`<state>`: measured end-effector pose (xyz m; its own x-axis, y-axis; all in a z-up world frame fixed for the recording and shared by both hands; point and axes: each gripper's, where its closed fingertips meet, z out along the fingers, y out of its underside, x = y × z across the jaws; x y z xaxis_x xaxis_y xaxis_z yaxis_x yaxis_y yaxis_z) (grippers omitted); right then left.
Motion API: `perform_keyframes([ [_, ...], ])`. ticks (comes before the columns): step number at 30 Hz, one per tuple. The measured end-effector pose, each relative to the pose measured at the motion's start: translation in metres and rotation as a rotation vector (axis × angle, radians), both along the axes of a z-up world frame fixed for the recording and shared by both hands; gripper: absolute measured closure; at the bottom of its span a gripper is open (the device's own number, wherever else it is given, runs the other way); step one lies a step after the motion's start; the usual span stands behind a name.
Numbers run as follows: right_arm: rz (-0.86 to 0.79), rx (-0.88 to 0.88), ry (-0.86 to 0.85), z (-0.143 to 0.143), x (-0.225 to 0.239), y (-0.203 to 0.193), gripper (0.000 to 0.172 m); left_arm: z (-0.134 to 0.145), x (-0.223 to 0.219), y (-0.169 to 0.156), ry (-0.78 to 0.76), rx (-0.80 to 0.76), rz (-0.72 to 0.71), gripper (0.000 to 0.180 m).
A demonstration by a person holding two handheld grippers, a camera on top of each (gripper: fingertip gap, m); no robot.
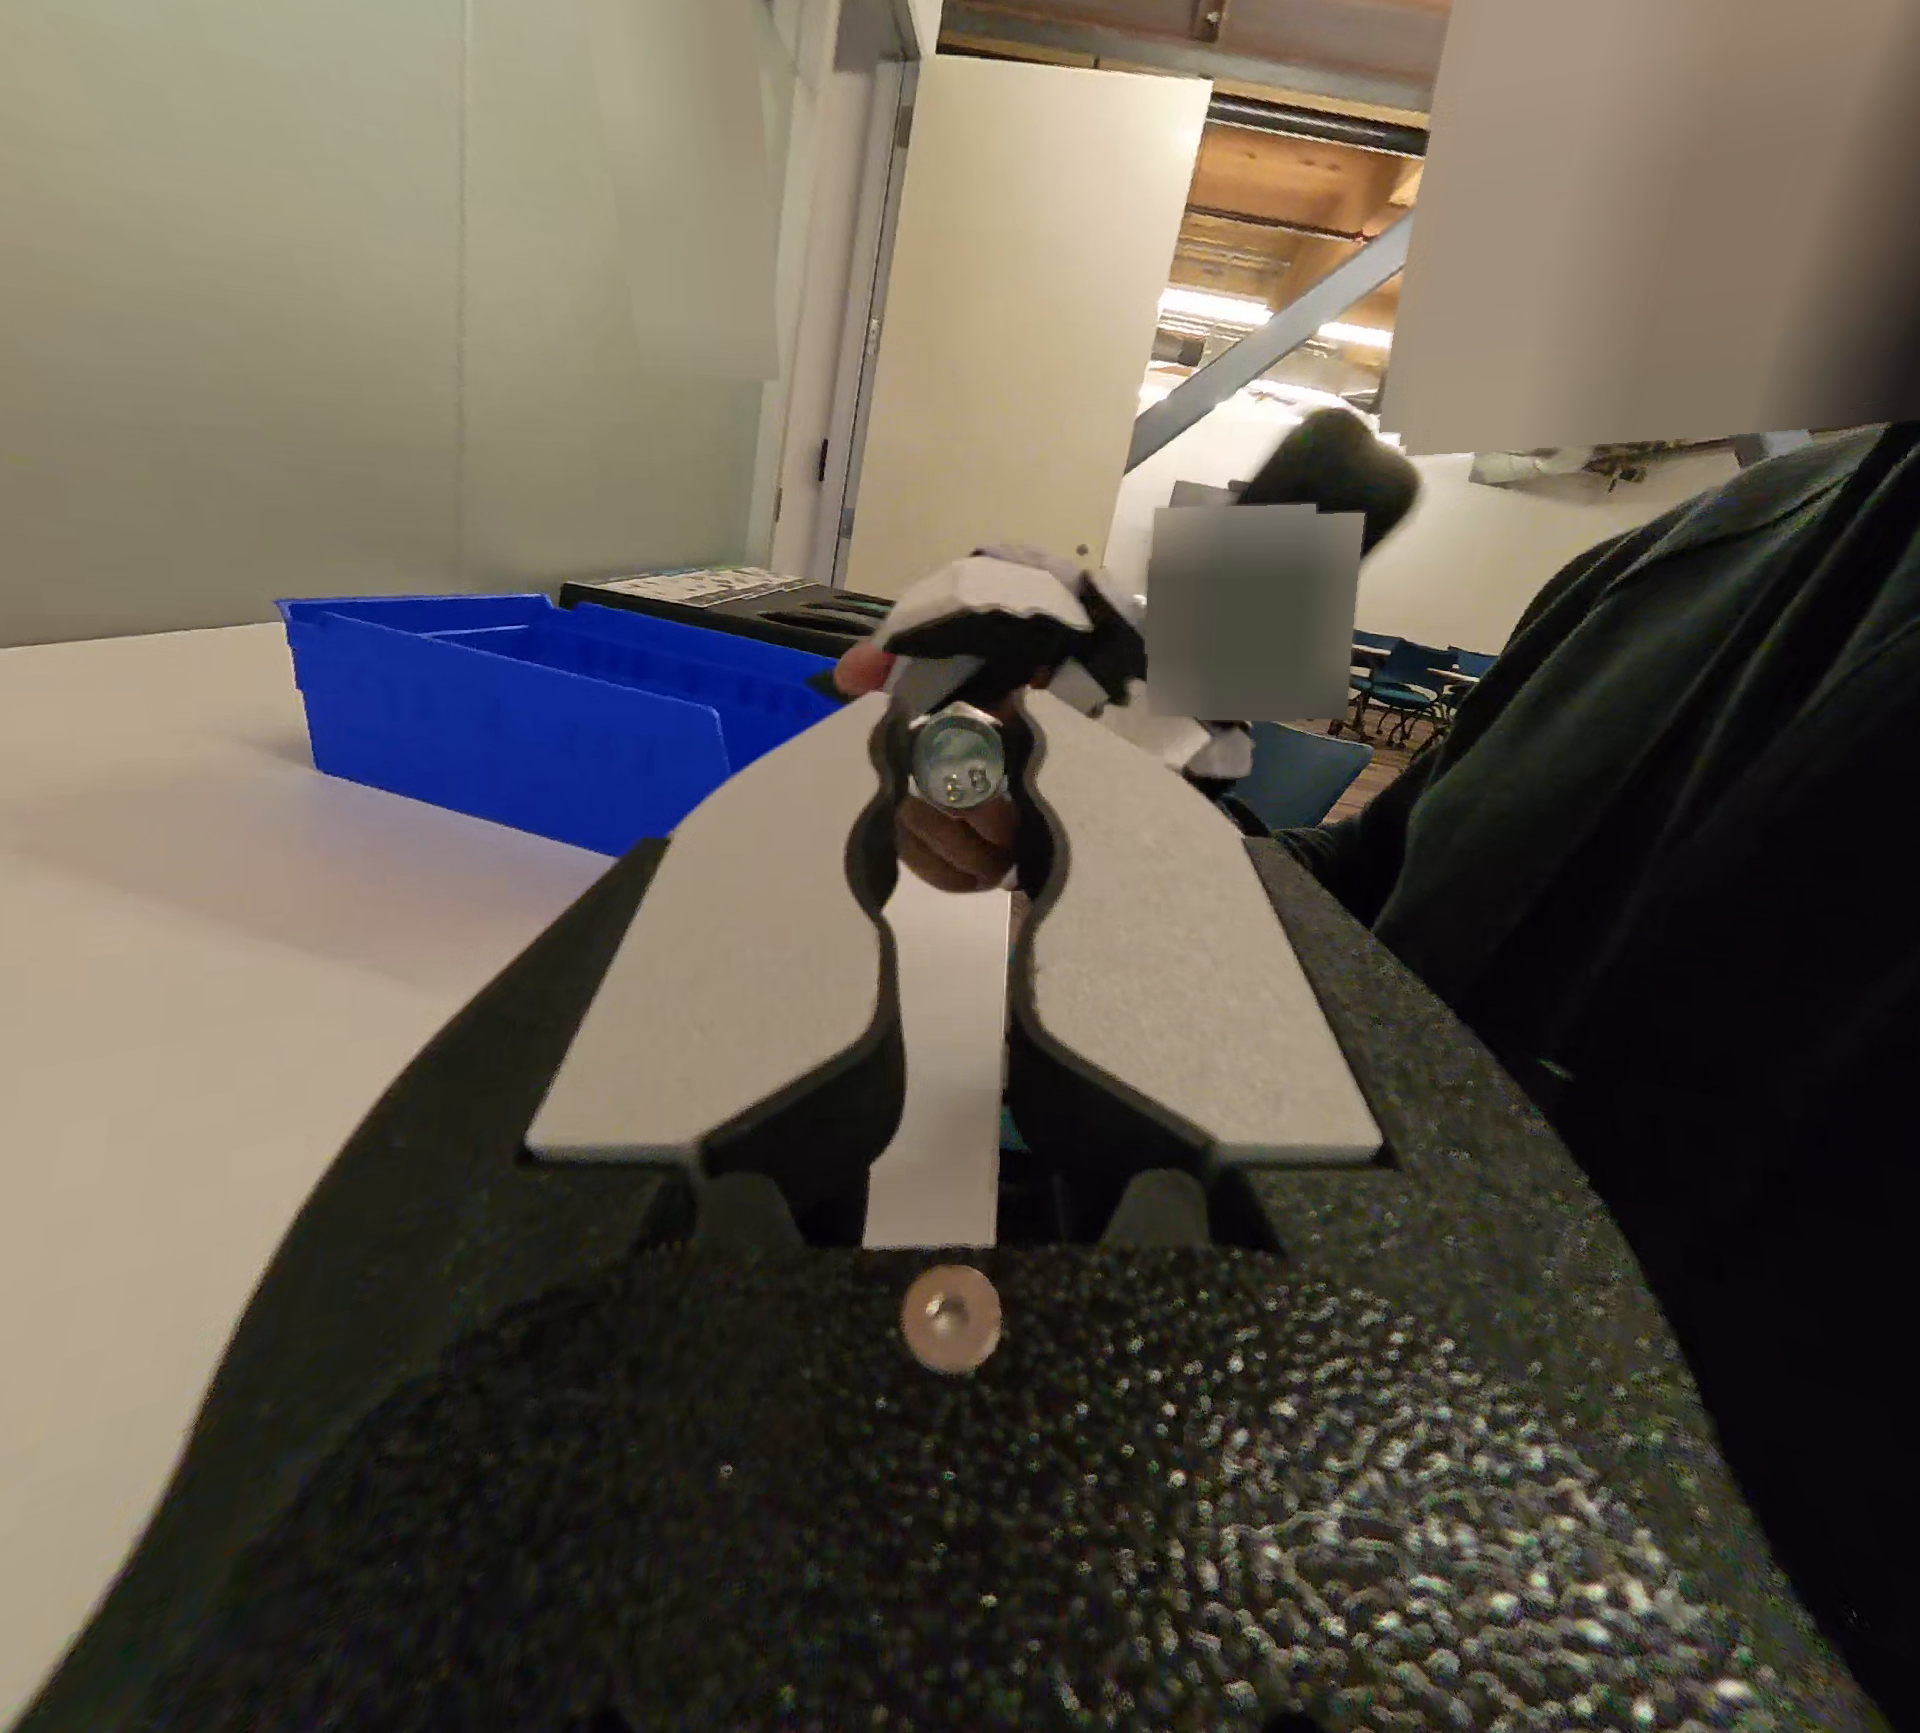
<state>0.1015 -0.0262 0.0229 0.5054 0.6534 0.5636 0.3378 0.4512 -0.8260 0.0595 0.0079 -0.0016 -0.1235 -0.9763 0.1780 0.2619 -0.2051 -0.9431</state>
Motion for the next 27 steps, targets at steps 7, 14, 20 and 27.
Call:
perform_keyframes([
  [7, 0.034, -0.145, -0.039, -0.012, -0.007, -0.005, 0.155, 0.0, 0.003, -0.006, -0.002, -0.027, -0.014, 0.163],
  [14, 0.44, -0.99, 0.458, 0.005, -0.005, -0.017, 0.147, 0.006, 0.001, -0.011, -0.013, 0.059, -0.01, 0.163],
  [20, 0.081, -0.153, 0.079, 0.014, 0.0, -0.019, 0.133, 0.009, -0.003, -0.001, -0.064, -0.075, -0.012, 0.163],
  [27, -0.036, 0.023, -0.174, -0.003, -0.006, -0.024, 0.159, 0.008, 0.001, -0.01, -0.045, -0.085, -0.063, 0.163],
])
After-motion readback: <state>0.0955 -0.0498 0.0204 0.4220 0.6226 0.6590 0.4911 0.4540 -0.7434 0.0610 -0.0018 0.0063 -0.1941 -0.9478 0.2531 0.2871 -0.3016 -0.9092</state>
